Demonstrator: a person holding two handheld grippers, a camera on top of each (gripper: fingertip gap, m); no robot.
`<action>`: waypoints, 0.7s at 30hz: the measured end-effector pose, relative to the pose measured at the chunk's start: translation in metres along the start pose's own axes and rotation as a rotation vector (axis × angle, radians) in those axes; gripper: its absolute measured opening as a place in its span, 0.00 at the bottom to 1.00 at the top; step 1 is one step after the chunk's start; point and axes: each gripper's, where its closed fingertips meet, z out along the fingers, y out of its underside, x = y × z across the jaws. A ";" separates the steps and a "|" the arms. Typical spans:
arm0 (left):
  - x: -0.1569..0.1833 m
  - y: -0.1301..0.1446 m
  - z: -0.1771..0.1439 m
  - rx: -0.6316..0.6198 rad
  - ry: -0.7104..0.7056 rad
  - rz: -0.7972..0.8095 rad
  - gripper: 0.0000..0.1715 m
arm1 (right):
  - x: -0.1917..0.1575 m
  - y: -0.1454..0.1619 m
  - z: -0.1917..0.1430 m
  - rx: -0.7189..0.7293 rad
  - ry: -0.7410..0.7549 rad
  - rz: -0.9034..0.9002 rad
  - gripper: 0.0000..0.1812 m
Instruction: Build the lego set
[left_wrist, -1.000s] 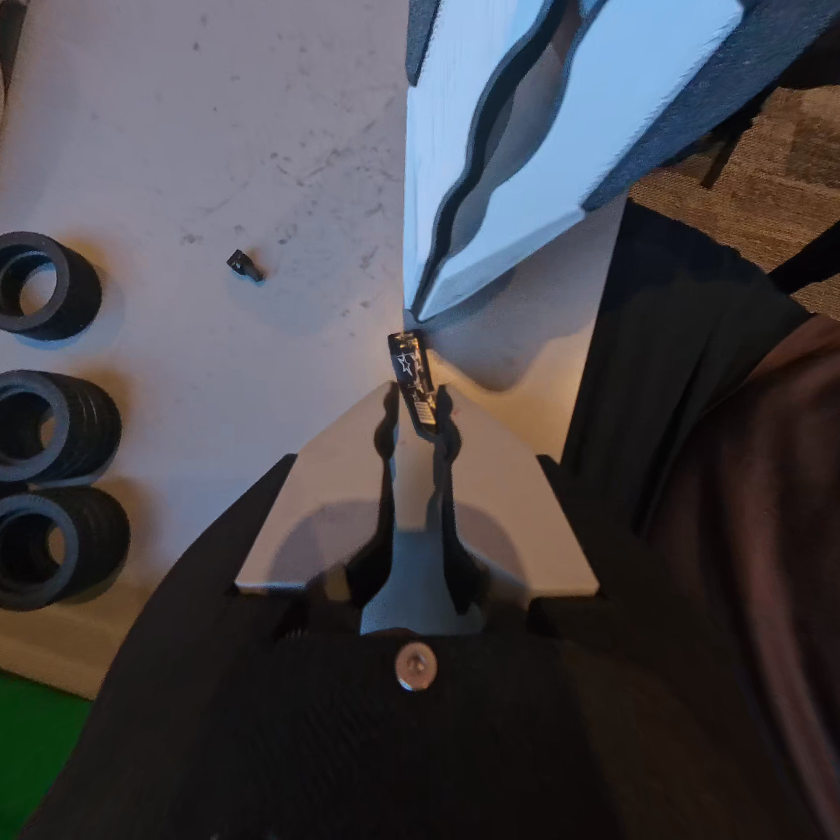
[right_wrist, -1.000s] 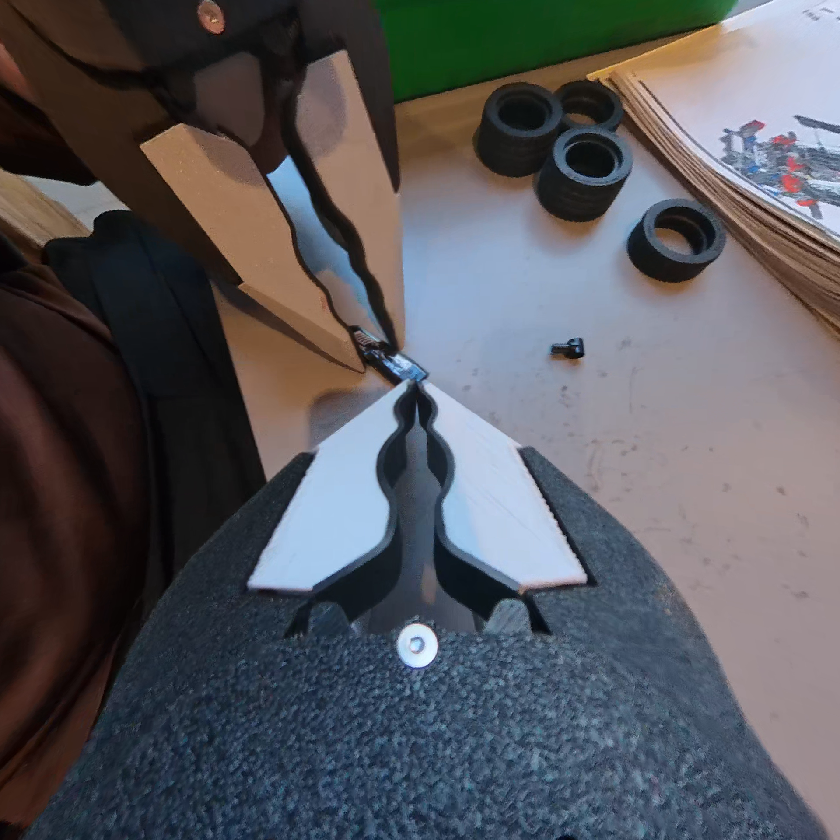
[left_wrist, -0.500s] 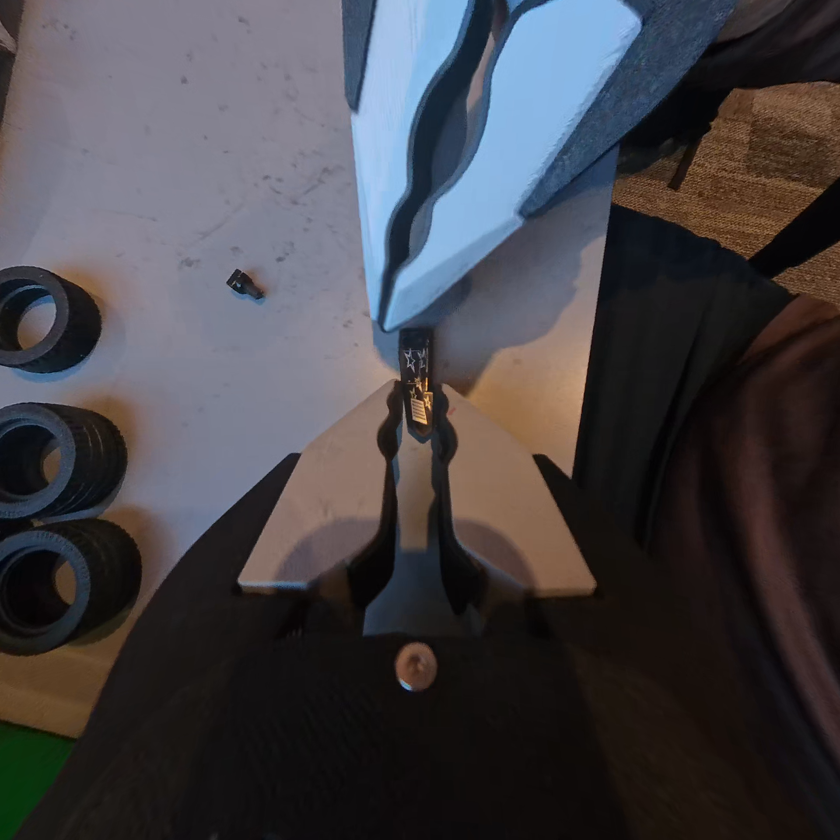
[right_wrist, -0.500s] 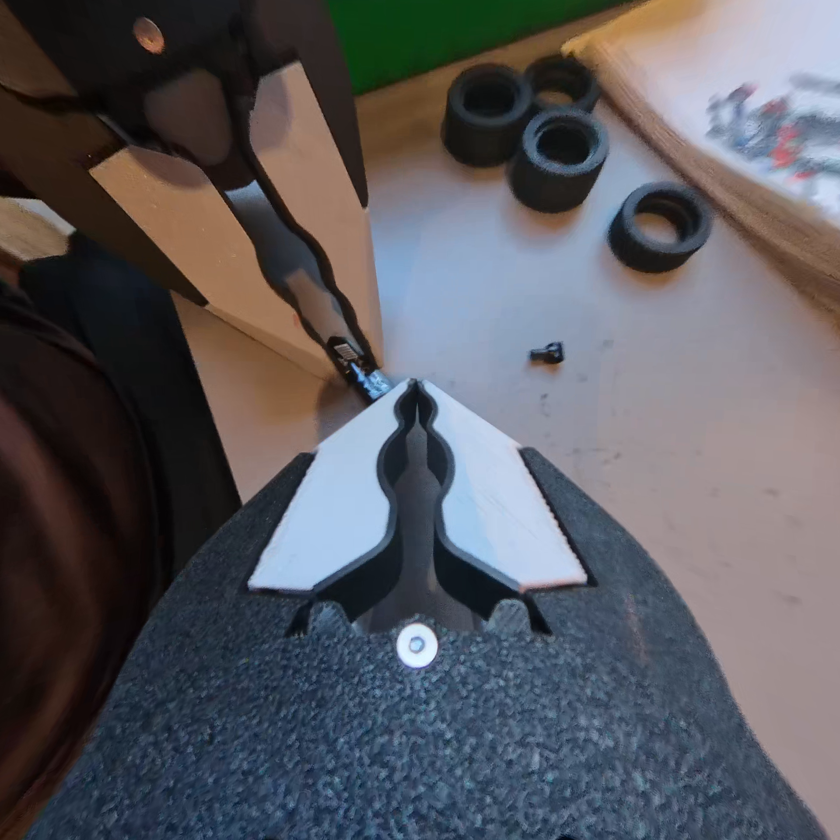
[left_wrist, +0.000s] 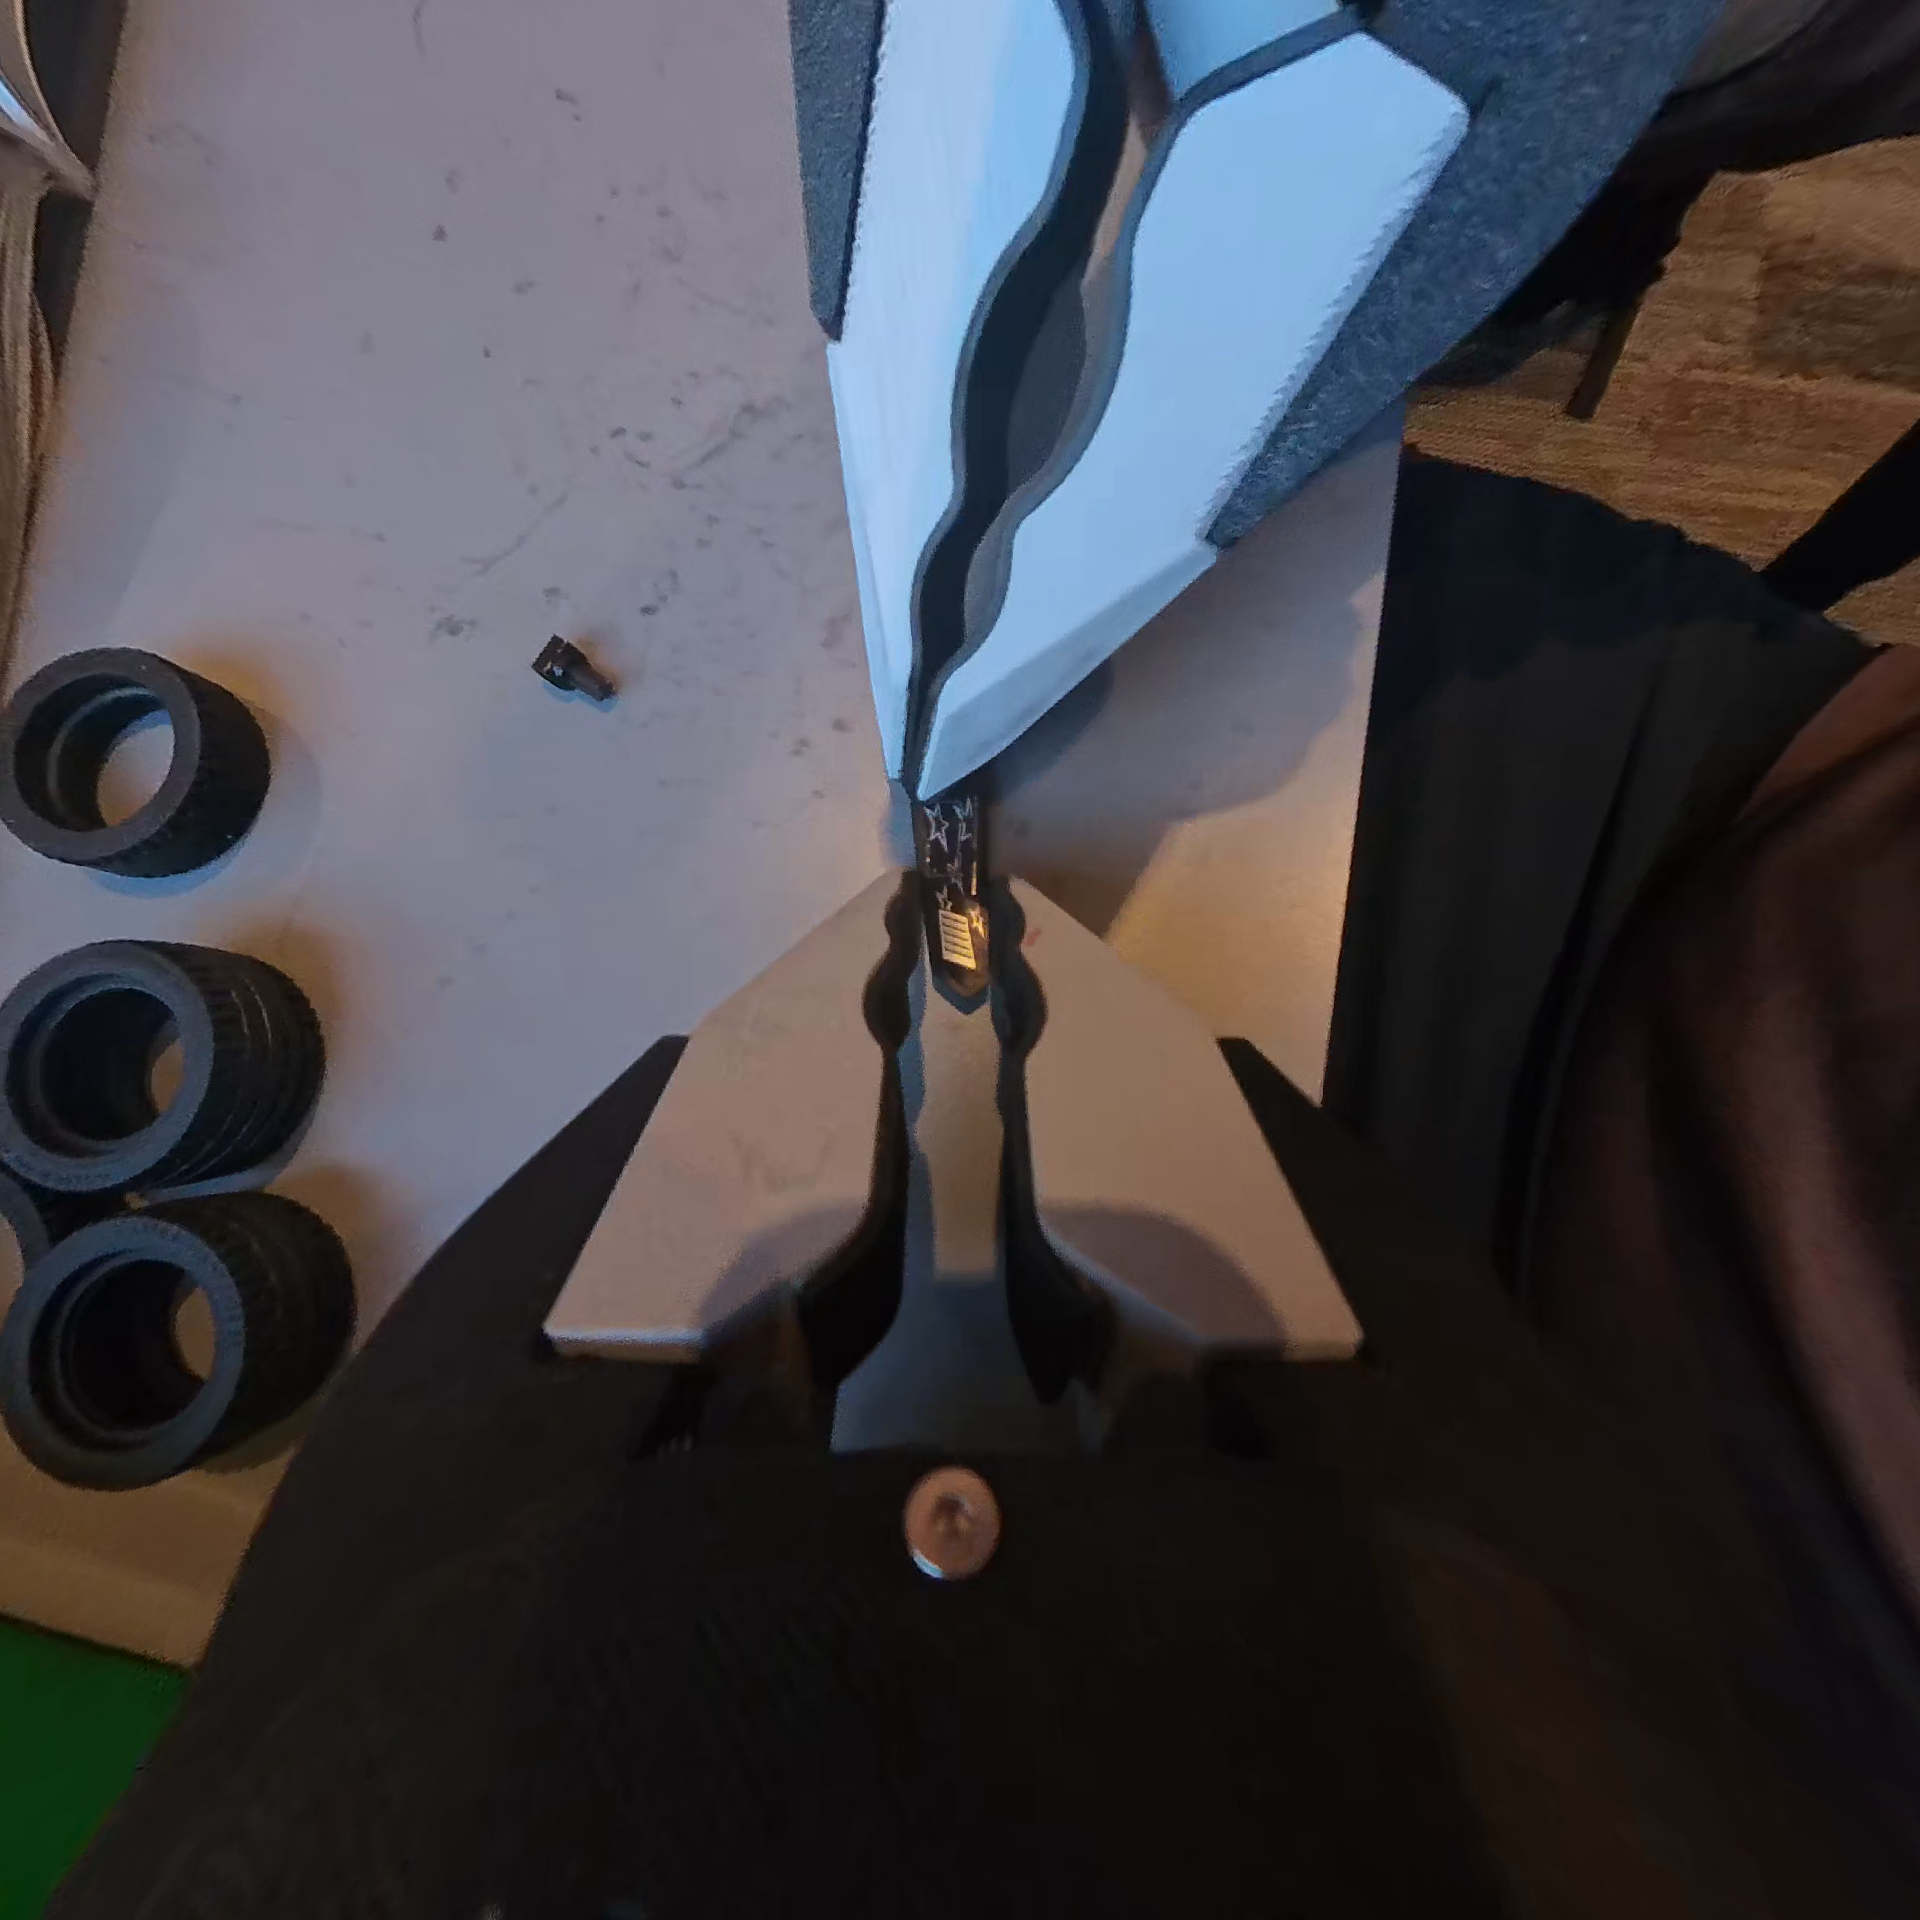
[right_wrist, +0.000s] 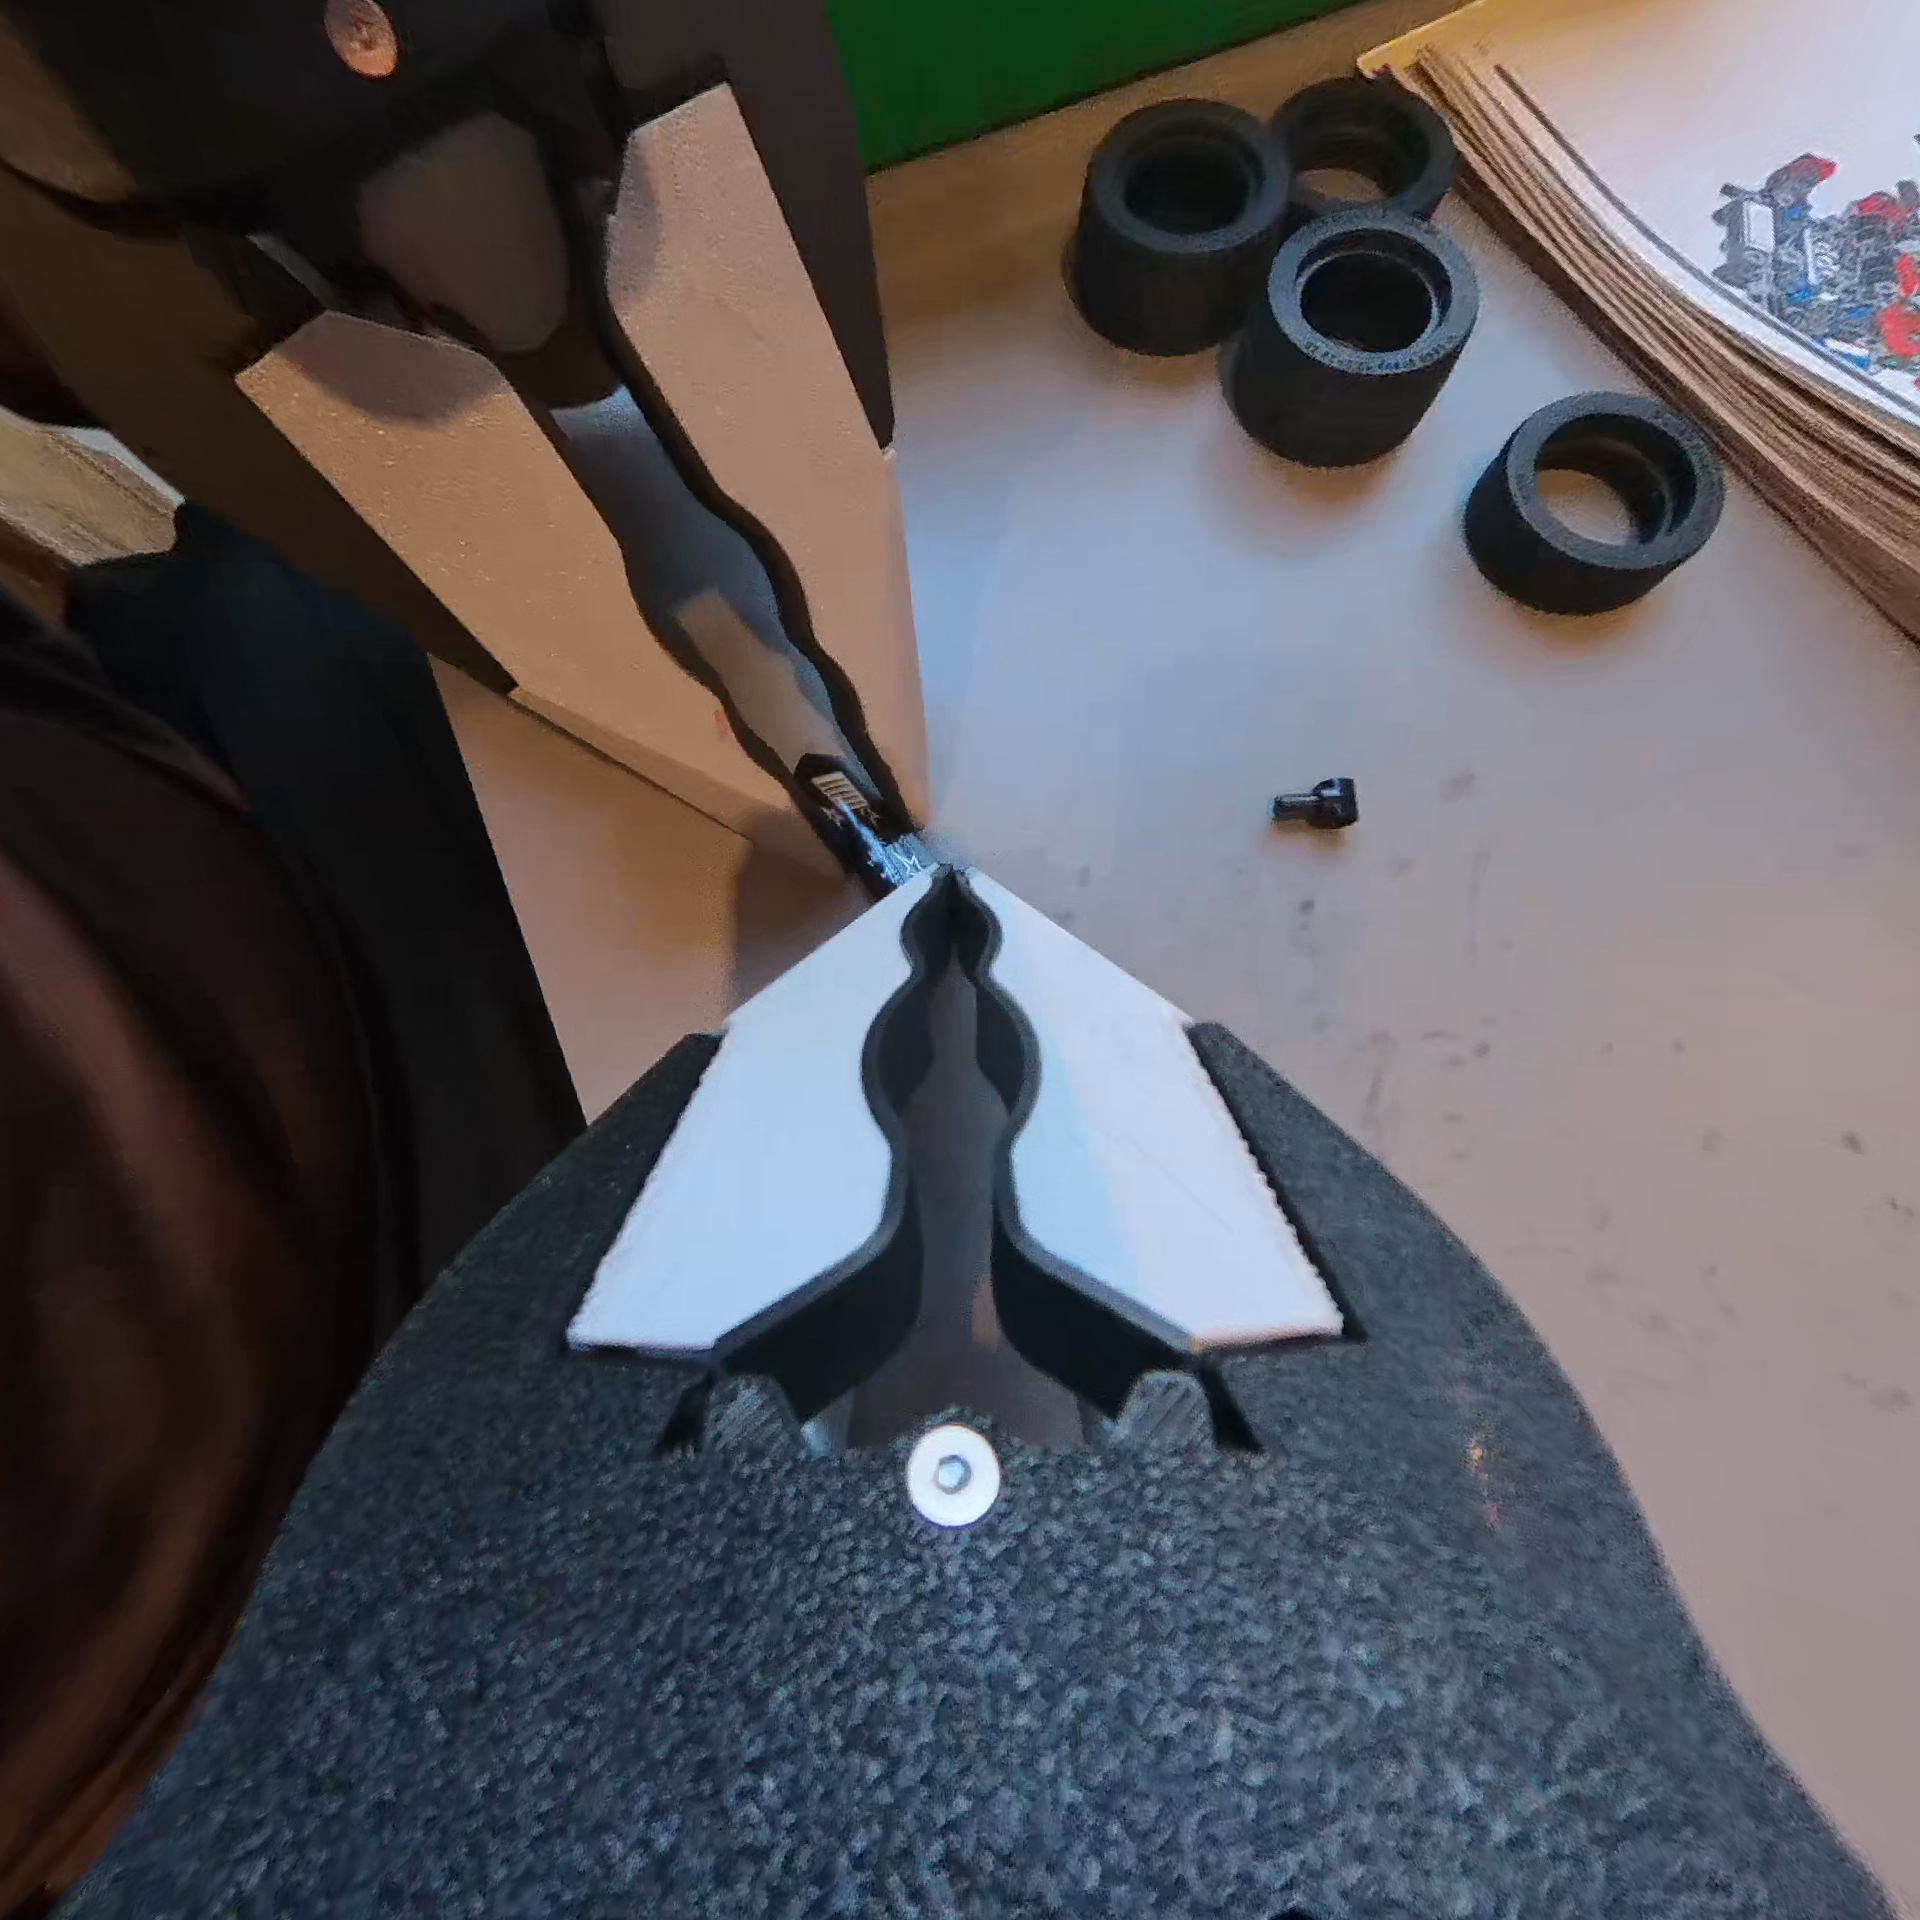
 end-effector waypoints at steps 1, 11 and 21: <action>0.000 0.000 0.000 -0.001 -0.011 0.023 0.06 | 0.000 0.000 0.000 0.009 0.001 0.005 0.00; -0.005 0.005 -0.004 0.014 -0.056 -0.014 0.05 | 0.039 -0.009 -0.023 0.168 0.112 0.152 0.06; -0.009 0.011 -0.010 0.101 -0.074 -0.135 0.06 | 0.066 -0.014 -0.004 0.103 0.137 0.152 0.15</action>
